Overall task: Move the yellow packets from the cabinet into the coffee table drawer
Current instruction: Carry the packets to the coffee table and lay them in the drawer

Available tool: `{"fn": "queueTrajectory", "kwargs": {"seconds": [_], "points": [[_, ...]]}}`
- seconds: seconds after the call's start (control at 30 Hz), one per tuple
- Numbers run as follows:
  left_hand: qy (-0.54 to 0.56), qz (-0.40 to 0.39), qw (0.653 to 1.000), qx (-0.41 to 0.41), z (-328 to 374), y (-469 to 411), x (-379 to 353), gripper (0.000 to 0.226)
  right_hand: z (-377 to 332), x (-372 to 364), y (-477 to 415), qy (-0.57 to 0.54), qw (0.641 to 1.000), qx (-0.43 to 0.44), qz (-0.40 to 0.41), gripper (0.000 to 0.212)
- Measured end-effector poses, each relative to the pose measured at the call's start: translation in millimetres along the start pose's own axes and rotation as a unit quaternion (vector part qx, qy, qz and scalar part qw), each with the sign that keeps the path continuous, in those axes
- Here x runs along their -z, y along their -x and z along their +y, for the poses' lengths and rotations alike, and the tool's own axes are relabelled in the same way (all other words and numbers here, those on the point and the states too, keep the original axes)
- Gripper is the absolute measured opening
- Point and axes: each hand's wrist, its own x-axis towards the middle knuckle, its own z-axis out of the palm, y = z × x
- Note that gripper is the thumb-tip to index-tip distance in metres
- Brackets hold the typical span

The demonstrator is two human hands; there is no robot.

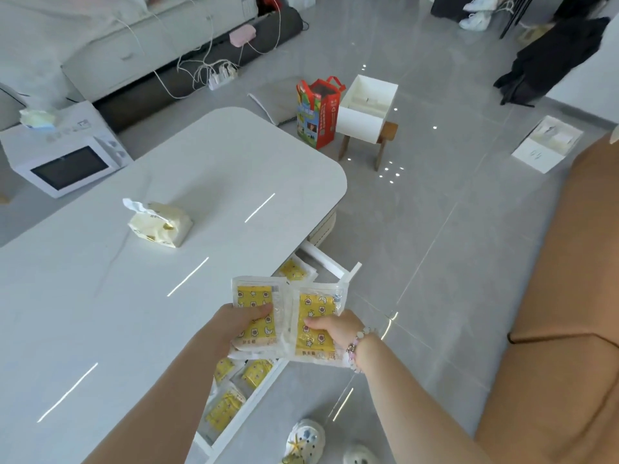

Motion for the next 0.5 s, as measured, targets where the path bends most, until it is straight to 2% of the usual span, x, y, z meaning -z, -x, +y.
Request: {"fn": "queueTrajectory", "kwargs": {"seconds": [0.17,0.37,0.5], "points": [[0.008,0.029,0.999,0.011,-0.6,-22.2,-5.8,0.027,-1.7,11.9,-30.2,0.028,0.999,-0.022,-0.016,0.039],[0.04,0.06,0.997,0.018,-8.0,-57.2,-12.3,0.029,-10.8,34.7,-78.2,0.09,0.994,-0.03,-0.058,0.025],[0.063,0.095,0.993,0.007,-23.4,-98.0,-16.8,0.021,-8.2,36.3,-139.6,0.12,0.99,-0.038,-0.058,0.049]]}}
